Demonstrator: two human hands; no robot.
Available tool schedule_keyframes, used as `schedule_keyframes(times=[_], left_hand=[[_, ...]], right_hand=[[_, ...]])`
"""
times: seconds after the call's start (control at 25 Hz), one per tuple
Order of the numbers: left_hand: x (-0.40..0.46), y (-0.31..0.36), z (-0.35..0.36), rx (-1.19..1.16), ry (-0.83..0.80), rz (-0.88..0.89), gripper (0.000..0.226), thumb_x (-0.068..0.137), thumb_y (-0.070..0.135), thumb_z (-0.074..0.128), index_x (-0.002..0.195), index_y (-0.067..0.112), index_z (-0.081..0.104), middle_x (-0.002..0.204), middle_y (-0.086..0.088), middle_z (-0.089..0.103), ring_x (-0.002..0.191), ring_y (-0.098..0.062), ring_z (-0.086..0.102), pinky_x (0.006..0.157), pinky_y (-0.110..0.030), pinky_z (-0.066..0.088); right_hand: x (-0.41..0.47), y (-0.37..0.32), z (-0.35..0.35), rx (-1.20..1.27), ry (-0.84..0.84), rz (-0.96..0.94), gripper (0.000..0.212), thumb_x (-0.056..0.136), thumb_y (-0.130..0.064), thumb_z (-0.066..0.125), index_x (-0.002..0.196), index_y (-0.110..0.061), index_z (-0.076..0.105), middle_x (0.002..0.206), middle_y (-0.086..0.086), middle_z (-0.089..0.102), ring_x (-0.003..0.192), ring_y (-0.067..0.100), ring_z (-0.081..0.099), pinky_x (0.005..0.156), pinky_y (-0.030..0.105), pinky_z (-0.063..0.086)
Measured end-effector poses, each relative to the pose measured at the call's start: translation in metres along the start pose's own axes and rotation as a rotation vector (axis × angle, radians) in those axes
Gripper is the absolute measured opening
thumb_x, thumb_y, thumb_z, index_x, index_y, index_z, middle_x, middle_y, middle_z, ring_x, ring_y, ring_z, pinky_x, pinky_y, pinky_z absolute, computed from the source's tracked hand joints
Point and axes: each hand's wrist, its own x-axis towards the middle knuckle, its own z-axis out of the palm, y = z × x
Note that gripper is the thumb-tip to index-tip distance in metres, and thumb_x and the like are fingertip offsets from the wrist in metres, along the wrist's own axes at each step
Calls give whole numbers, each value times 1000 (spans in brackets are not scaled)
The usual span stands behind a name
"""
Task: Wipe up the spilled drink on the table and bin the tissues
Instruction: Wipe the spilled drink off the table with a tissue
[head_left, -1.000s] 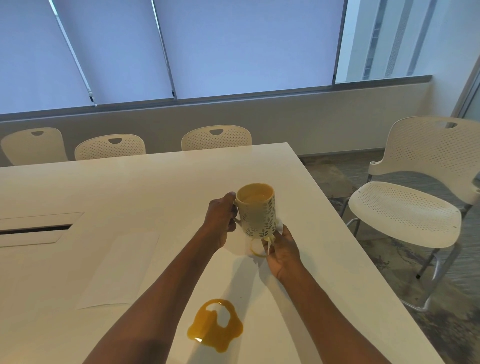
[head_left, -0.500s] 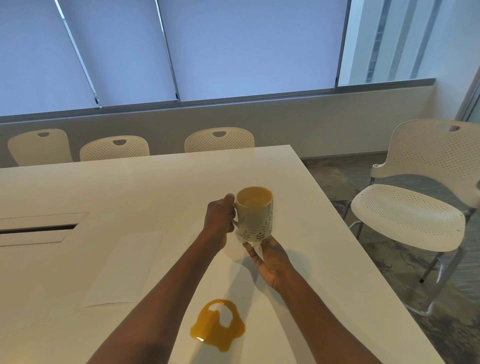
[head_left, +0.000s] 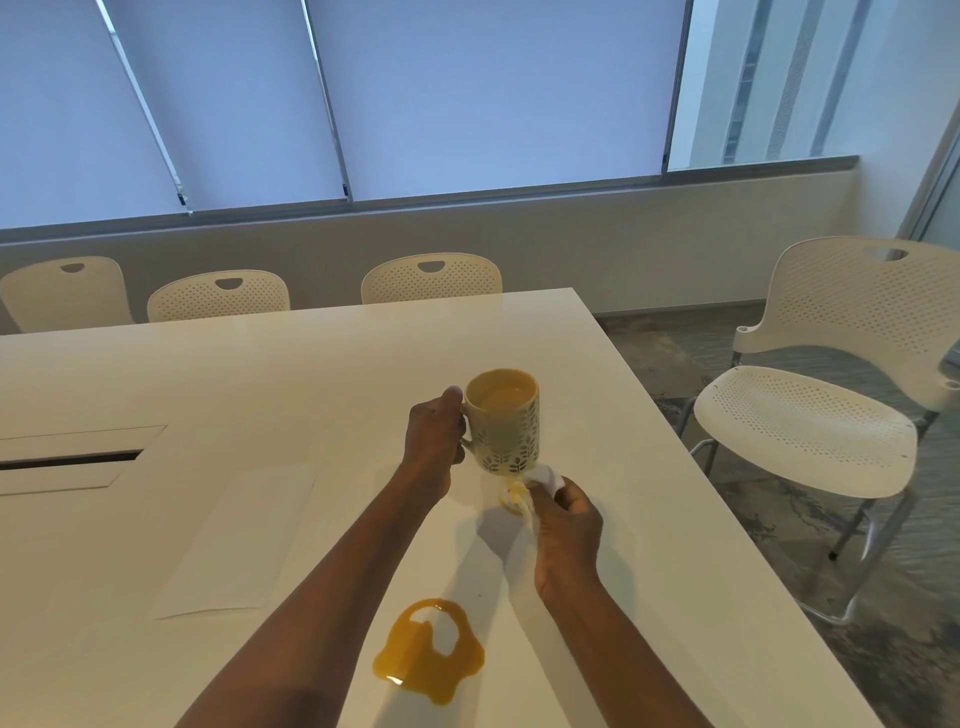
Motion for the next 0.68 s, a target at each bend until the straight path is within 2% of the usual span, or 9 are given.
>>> schedule_keyframes(times=[0.08, 0.16, 0.28, 0.4, 0.6, 0.68], left_hand=[[-1, 1, 1, -1, 2, 7, 30, 93, 27, 46, 68, 10, 43, 54, -1, 33, 51, -17, 23, 48, -29, 22], [-3, 2, 2, -7, 10, 13, 28, 94, 27, 46, 72, 9, 45, 57, -3, 32, 52, -17, 22, 49, -29, 21], [-4, 4, 4, -10, 19, 19, 27, 94, 27, 46, 73, 9, 45, 59, -4, 32, 54, -18, 23, 49, -28, 21], [-5, 3, 5, 17, 29, 14, 30, 95, 29, 45, 71, 10, 45, 59, -5, 33, 54, -18, 25, 49, -28, 23], [-7, 1, 4, 5, 25, -12, 33, 95, 29, 45, 67, 12, 40, 58, -4, 31, 54, -18, 22, 50, -28, 21], [-8, 1, 3, 11, 15, -15, 34, 95, 30, 45, 67, 12, 40, 58, -4, 31, 54, -18, 22, 50, -29, 21]], right_hand=[[-8, -7, -3, -11, 13, -63, 20, 81, -21, 76, 98, -11, 71, 87, 1, 72, 80, 18, 65, 62, 19, 52], [-19, -15, -4, -16, -33, -127, 26, 82, -17, 74, 107, -16, 69, 98, -4, 72, 87, 13, 68, 60, 13, 52], [-30, -18, -3, -133, -70, -251, 37, 80, -17, 76, 115, -24, 66, 106, -9, 71, 93, 10, 69, 68, 16, 56], [-30, -23, 2, -225, -27, -348, 26, 81, -15, 75, 103, -30, 69, 101, -11, 71, 92, 7, 67, 67, 9, 53], [-16, -39, 11, -288, 55, -457, 15, 79, -24, 77, 92, -28, 70, 91, -9, 71, 83, 8, 65, 61, 13, 52], [-10, -44, 12, -269, 70, -479, 14, 80, -24, 76, 90, -30, 67, 89, -14, 69, 84, 5, 65, 59, 8, 48]])
